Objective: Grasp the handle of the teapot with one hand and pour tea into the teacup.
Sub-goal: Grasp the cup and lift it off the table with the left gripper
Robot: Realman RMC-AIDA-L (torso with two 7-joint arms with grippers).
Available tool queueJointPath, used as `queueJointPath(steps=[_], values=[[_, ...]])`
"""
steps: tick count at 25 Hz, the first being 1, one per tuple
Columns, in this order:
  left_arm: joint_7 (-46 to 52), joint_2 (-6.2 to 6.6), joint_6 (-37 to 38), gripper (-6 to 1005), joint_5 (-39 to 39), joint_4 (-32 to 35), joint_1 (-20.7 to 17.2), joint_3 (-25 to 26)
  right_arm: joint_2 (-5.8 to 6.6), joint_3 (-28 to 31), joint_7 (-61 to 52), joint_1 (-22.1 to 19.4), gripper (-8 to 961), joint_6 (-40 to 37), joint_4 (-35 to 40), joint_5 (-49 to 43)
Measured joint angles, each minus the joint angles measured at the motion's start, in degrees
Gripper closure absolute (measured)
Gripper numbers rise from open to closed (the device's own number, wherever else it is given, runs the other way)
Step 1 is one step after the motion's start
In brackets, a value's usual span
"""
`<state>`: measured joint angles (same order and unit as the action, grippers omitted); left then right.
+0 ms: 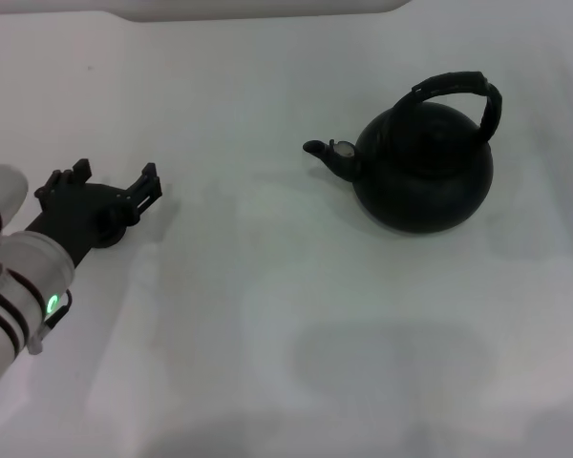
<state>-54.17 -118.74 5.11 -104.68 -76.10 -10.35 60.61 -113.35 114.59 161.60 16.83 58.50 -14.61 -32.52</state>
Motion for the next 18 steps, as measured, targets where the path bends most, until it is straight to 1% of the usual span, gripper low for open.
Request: queueJointPath(steps=[2, 5, 9, 10, 11, 12, 17, 18], values=[[0.0, 0.05, 0.2, 137, -0.3, 0.1, 0.0, 0.1, -0.01, 0.0, 0.0, 0.0, 98, 0.0, 0.2, 0.0], [-0.1, 0.17, 0.4, 137, -1.2, 1.0, 1.4, 2.2, -0.02, 0.0, 0.0, 0.2, 98, -0.4, 0.3, 0.0], [-0.2, 0.31, 0.4, 137, -3.2, 5.6, 6.9, 8.3, -0.24, -0.1, 0.2, 0.3, 98, -1.3, 0.1, -0.3], [-0.2, 0.31, 0.4, 137, -3.2, 5.6, 6.9, 8.3, -0.30, -0.1, 0.4, 0.3, 98, -1.3, 0.0, -0.5], [-0.2, 0.33, 0.5, 137, -3.7, 7.2, 8.6, 9.9, -0.39, -0.2, 0.7, 0.4, 98, -1.3, 0.0, -0.7], [-0.1, 0.34, 1.7, 137, -4.8, 11.2, 12.9, 13.0, -0.47, -0.2, 0.9, 0.4, 98, -1.4, 0.0, -0.8], [0.3, 0.43, 5.0, 138, -6.7, 19.8, 21.5, 18.9, -0.81, -0.2, 1.3, 0.4, 97, -1.4, 0.0, -1.2], [0.3, 0.47, 5.6, 138, -7.5, 21.0, 22.7, 19.8, -0.92, -0.2, 1.3, 0.4, 97, -1.4, 0.0, -1.2]])
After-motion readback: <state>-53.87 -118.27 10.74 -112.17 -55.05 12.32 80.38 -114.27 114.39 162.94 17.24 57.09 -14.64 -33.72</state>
